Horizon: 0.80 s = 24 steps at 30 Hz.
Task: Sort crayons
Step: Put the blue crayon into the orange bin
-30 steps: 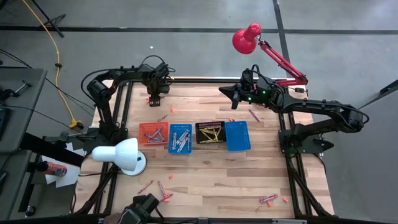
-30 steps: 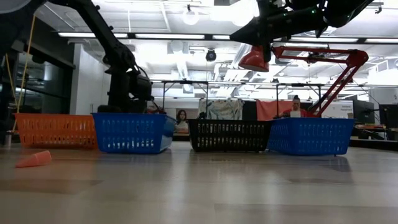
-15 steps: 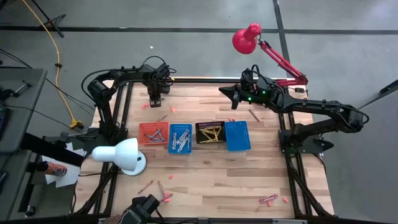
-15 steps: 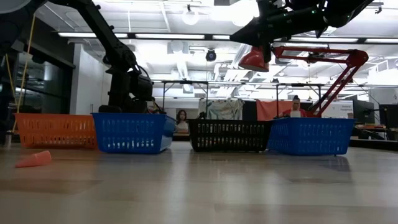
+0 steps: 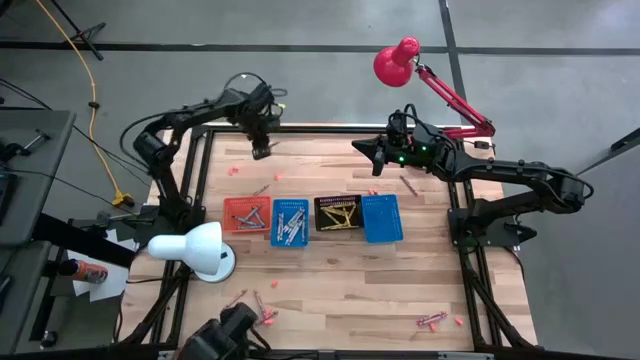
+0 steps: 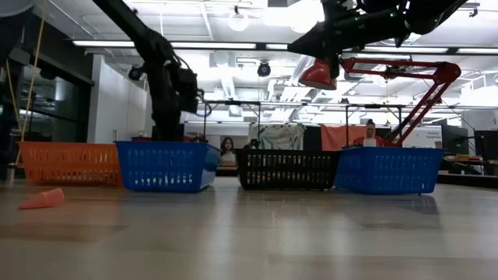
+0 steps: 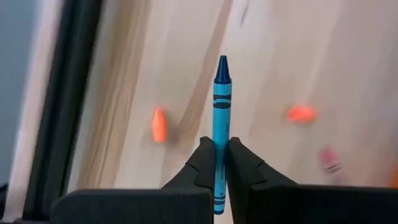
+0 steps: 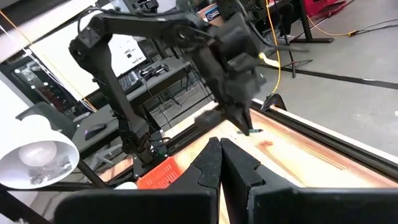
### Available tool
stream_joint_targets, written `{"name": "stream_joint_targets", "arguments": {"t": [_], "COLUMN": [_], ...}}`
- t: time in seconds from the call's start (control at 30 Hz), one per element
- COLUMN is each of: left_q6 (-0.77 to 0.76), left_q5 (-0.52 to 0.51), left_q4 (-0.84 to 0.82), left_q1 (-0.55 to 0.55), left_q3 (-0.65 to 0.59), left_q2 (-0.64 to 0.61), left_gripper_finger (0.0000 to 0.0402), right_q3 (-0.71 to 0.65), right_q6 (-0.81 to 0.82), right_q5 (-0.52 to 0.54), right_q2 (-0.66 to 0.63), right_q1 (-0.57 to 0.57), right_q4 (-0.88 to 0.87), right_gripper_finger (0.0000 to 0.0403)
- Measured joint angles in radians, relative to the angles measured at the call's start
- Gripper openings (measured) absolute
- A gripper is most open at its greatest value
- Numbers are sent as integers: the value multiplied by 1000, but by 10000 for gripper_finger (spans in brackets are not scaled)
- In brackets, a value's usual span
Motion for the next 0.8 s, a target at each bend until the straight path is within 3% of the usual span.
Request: {"name": "stream_joint_targets", "arguments": {"t": [0.1, 0.27, 0.33, 0.57, 0.67, 0.8], "left_q6": [-68, -237, -325, -677, -793, -848], "left_q5": [100, 357, 385, 339, 232, 76], "left_q4": [52, 220, 344, 867, 1051, 1168], "left_q1": [-4, -28, -60, -253, -363, -499], "left_q3": [-12, -85, -145, -414, -497, -539], "left_q2": [-76, -237, -306, -513, -573, -613], "left_gripper_finger": [0, 0, 0, 0, 0, 0], "right_q3": [0, 0, 0, 0, 0, 0], "right_q6": [-24, -47, -59, -71, -71, -80], "right_q5": [0, -1, -5, -97, -161, -256], "right_q2": [0, 0, 0, 0, 0, 0], "right_q1": [0, 0, 0, 0, 0, 0], "right_q4": [-9, -23, -23, -1, 38, 112], "right_gripper_finger": [0, 0, 0, 0, 0, 0]}}
